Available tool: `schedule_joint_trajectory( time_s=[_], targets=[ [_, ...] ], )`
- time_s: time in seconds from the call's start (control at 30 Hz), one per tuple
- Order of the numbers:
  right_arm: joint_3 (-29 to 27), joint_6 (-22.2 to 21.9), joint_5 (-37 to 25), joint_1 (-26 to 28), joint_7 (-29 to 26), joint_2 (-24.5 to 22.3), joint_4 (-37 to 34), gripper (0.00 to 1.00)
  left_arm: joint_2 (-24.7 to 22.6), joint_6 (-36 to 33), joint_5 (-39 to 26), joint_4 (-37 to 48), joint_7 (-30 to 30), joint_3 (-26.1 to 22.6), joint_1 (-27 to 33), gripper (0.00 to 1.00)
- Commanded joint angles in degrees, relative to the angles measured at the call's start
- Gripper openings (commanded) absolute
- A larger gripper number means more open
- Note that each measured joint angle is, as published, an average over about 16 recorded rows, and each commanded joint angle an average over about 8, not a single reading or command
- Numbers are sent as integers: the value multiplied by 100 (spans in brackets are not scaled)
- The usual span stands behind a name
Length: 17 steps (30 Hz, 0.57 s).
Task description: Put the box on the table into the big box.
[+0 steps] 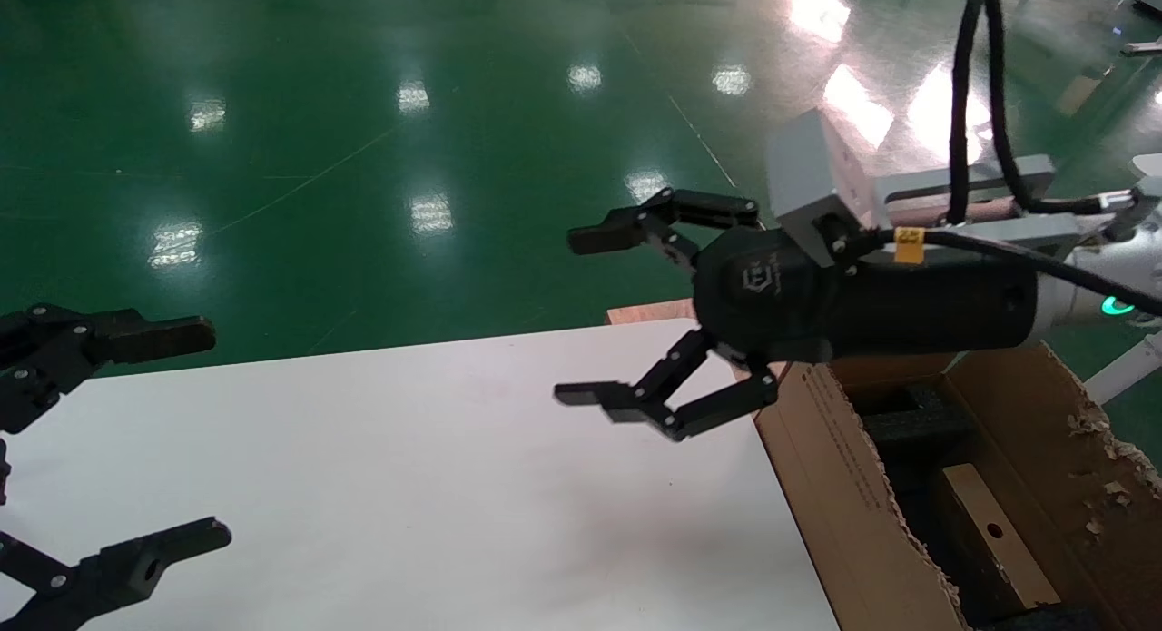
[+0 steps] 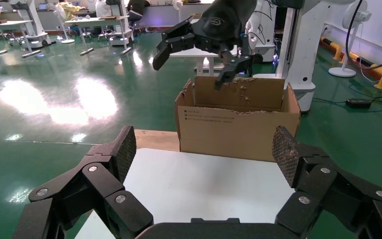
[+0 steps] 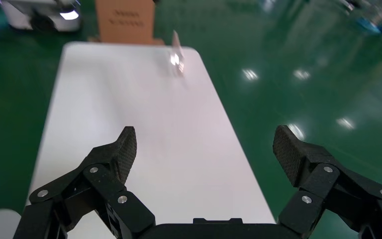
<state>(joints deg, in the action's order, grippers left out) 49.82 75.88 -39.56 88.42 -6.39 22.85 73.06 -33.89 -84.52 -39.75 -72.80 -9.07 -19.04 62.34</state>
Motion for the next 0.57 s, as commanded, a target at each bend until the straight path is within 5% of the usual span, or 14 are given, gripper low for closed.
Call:
schedule_joint_trajectory(
  time_s=[0.03,0.37,0.57],
  targets=[
    [-430,125,-29,-341,-55,155,7,100,0,0,0,0,0,0,0,100],
    [-2578,748,-176,-2048,-332,928,40,100,1,1,1,0,1,-1,0,100],
    [-3326,961,-226,-2642,-426,1195,50,100,1,1,1,0,1,-2,0,100]
  ],
)
